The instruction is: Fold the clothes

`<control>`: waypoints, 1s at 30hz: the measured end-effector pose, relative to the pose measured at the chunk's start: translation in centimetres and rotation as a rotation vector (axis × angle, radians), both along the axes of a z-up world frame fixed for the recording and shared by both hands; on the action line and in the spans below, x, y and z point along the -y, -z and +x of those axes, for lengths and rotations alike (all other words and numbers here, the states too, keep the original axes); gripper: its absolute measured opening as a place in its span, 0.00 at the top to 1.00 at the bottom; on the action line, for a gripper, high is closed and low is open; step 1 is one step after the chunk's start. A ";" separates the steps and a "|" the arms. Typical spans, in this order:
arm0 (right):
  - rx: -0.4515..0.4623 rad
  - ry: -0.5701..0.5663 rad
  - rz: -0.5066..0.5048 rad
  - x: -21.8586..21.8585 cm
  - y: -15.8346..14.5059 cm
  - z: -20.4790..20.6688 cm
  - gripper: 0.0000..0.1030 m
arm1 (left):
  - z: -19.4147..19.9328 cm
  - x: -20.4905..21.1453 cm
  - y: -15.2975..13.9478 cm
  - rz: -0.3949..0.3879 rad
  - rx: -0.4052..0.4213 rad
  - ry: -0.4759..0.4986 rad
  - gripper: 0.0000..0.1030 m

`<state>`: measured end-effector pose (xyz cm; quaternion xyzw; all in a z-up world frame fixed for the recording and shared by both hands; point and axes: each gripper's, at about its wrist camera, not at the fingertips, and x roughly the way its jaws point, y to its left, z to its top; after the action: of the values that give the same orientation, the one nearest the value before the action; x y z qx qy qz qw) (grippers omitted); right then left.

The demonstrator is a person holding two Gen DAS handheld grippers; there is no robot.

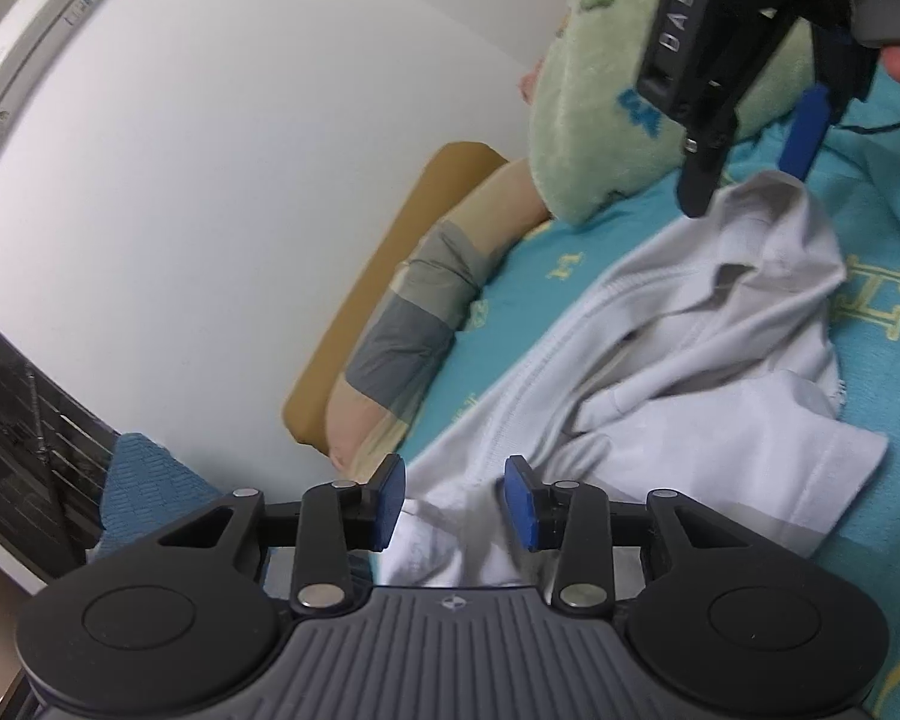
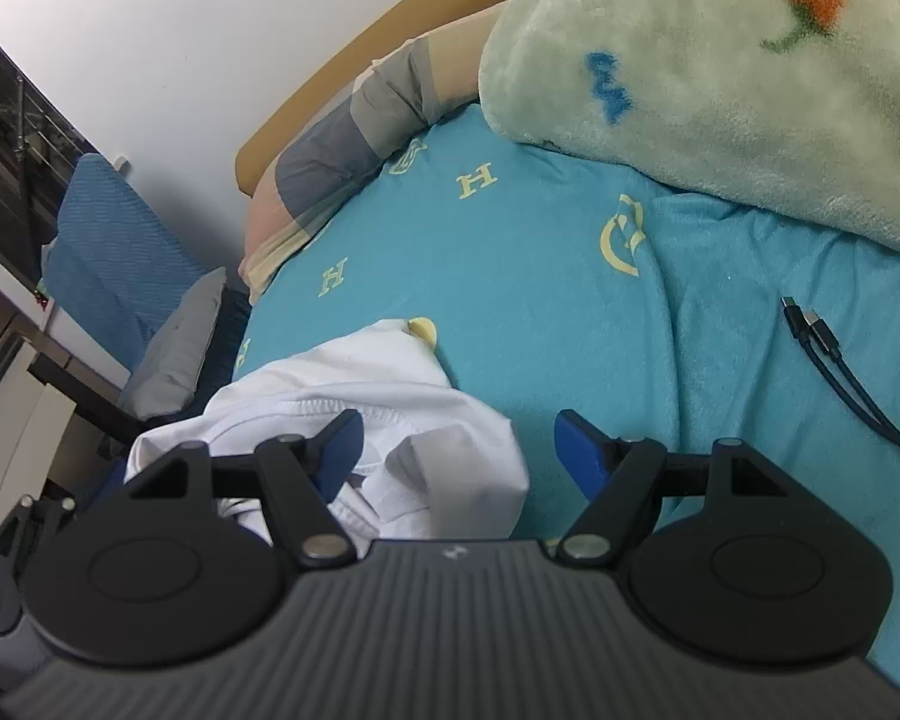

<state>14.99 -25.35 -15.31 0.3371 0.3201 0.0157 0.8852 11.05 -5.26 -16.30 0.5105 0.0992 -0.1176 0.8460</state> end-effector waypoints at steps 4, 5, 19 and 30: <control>-0.003 -0.003 0.002 -0.1 0.0 -0.1 0.29 | 0.7 -0.1 0.3 -0.007 -0.007 -0.040 0.77; -0.004 -0.003 0.002 -0.2 0.0 -0.1 0.29 | 0.8 -0.1 0.1 -0.020 -0.010 -0.048 0.83; 0.007 -0.018 -0.009 -0.7 -0.3 -0.4 0.29 | 1.0 0.3 1.6 0.012 0.008 -0.063 0.70; 0.320 -0.168 -0.321 -5.4 -4.9 -2.7 0.29 | -4.0 -0.5 -10.0 -0.469 0.152 -0.067 0.99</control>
<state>12.30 -19.98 -10.37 0.1573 0.2012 0.0914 0.9625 7.00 -4.79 -6.28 0.3039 0.0223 -0.0708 0.9498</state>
